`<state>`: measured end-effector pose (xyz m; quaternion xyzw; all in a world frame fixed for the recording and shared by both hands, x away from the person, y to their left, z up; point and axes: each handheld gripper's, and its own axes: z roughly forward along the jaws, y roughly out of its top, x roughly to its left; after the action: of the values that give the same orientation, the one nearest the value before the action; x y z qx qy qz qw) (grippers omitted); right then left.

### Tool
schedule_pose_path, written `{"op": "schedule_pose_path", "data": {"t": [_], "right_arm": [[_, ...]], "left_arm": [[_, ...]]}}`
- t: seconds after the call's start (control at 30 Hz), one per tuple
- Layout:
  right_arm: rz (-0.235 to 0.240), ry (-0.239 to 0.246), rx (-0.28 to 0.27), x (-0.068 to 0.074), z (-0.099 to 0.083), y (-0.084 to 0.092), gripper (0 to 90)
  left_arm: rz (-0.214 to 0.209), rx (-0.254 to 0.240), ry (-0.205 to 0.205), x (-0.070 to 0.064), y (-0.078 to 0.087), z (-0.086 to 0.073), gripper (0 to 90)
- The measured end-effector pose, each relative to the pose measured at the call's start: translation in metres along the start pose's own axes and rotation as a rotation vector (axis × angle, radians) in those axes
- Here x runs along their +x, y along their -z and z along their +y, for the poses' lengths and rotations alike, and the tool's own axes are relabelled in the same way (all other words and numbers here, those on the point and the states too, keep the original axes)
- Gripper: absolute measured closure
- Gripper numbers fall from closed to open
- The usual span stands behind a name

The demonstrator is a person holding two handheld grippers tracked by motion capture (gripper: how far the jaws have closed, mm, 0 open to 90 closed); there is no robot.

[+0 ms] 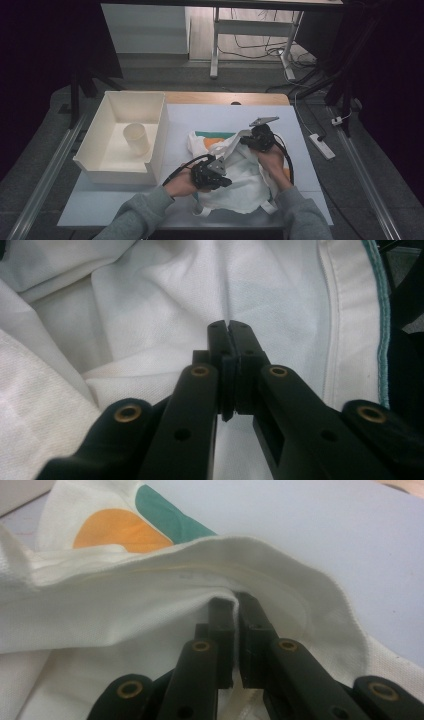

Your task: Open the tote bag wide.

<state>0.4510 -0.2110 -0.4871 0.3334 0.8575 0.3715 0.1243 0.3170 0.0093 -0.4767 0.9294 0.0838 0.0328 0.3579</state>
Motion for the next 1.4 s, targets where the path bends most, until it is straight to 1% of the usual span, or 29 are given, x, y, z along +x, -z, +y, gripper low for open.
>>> {"op": "schedule_pose_path", "data": {"t": [0.03, 0.07, 0.1, 0.13, 0.17, 0.23, 0.27, 0.3, 0.33, 0.37, 0.4, 0.43, 0.6, 0.63, 0.77, 0.87, 0.93, 1.0, 1.07, 1.13, 1.17, 1.2, 1.23, 1.27, 1.3, 1.33, 1.37, 1.4], "right_arm": [[0.002, 0.000, -0.005, 0.001, 0.000, 0.001, 85.1], [0.008, -0.001, -0.012, 0.001, -0.001, 0.002, 82.5], [0.020, -0.003, -0.015, 0.002, -0.001, 0.004, 78.8], [0.031, -0.013, -0.015, 0.003, -0.001, 0.006, 75.2], [0.033, -0.014, -0.017, 0.005, -0.002, 0.009, 71.5], [0.023, 0.008, -0.024, 0.011, -0.003, 0.018, 63.3], [0.020, 0.017, -0.028, 0.014, -0.003, 0.024, 61.1], [0.013, 0.024, -0.044, 0.016, -0.004, 0.030, 60.7], [0.014, 0.018, -0.064, 0.018, -0.006, 0.036, 60.0], [0.025, 0.009, -0.083, 0.019, -0.007, 0.042, 59.4], [0.037, 0.002, -0.096, 0.021, -0.009, 0.047, 58.5], [0.038, 0.002, -0.102, 0.023, -0.011, 0.052, 57.8], [0.016, 0.023, -0.120, 0.035, -0.018, 0.071, 55.8], [0.016, 0.028, -0.120, 0.037, -0.018, 0.074, 55.5], [0.015, 0.049, -0.127, 0.044, -0.019, 0.082, 54.2], [0.028, 0.048, -0.133, 0.049, -0.023, 0.088, 54.0], [0.029, 0.056, -0.129, 0.053, -0.028, 0.091, 53.5], [0.017, 0.066, -0.119, 0.056, -0.032, 0.093, 53.0], [0.019, 0.064, -0.118, 0.059, -0.036, 0.095, 53.0], [0.029, 0.055, -0.124, 0.062, -0.040, 0.097, 53.0], [0.033, 0.054, -0.126, 0.064, -0.041, 0.098, 53.0], [0.036, 0.058, -0.125, 0.066, -0.042, 0.098, 53.1], [0.039, 0.066, -0.123, 0.068, -0.042, 0.098, 53.1], [0.043, 0.075, -0.123, 0.071, -0.043, 0.098, 53.1], [0.050, 0.086, -0.122, 0.074, -0.043, 0.098, 53.1], [0.059, 0.098, -0.119, 0.077, -0.043, 0.098, 53.1], [0.069, 0.108, -0.115, 0.079, -0.043, 0.097, 53.1], [0.079, 0.118, -0.111, 0.081, -0.043, 0.097, 53.1]], "left_arm": [[0.000, -0.011, 0.004, 0.000, 0.001, 0.000, 86.5], [0.005, -0.018, 0.007, 0.001, 0.002, 0.000, 82.4], [0.011, -0.032, 0.018, 0.001, 0.004, 0.000, 75.8], [0.015, -0.044, 0.029, 0.002, 0.007, 0.000, 71.1], [0.027, -0.061, 0.042, 0.003, 0.010, 0.000, 66.4], [0.061, -0.085, 0.068, 0.004, 0.016, 0.000, 58.4], [0.076, -0.096, 0.074, 0.005, 0.020, 0.001, 55.8], [0.092, -0.107, 0.080, 0.005, 0.024, 0.001, 52.9], [0.107, -0.114, 0.091, 0.006, 0.027, 0.002, 50.9], [0.125, -0.117, 0.101, 0.007, 0.030, 0.002, 49.7], [0.140, -0.118, 0.110, 0.008, 0.032, 0.002, 49.1], [0.156, -0.116, 0.118, 0.009, 0.034, 0.002, 47.8], [0.244, -0.102, 0.163, 0.014, 0.040, 0.000, 43.5], [0.255, -0.100, 0.166, 0.015, 0.041, 0.000, 43.5], [0.270, -0.108, 0.200, 0.019, 0.043, -0.002, 42.9], [0.280, -0.099, 0.225, 0.024, 0.041, -0.002, 42.1], [0.271, -0.103, 0.242, 0.027, 0.038, -0.001, 42.0], [0.259, -0.110, 0.252, 0.028, 0.034, 0.002, 41.9], [0.270, -0.091, 0.249, 0.029, 0.028, 0.005, 41.6], [0.304, -0.066, 0.246, 0.030, 0.022, 0.007, 41.7], [0.306, -0.060, 0.248, 0.031, 0.020, 0.008, 42.6], [0.301, -0.054, 0.249, 0.032, 0.019, 0.008, 44.7], [0.306, -0.050, 0.250, 0.032, 0.017, 0.008, 47.8], [0.317, -0.041, 0.247, 0.032, 0.016, 0.007, 53.4], [0.315, -0.033, 0.241, 0.033, 0.016, 0.007, 61.3], [0.306, -0.032, 0.247, 0.034, 0.015, 0.006, 63.9], [0.297, -0.035, 0.251, 0.034, 0.015, 0.005, 71.8], [0.296, -0.034, 0.247, 0.035, 0.015, 0.005, 78.9]]}}
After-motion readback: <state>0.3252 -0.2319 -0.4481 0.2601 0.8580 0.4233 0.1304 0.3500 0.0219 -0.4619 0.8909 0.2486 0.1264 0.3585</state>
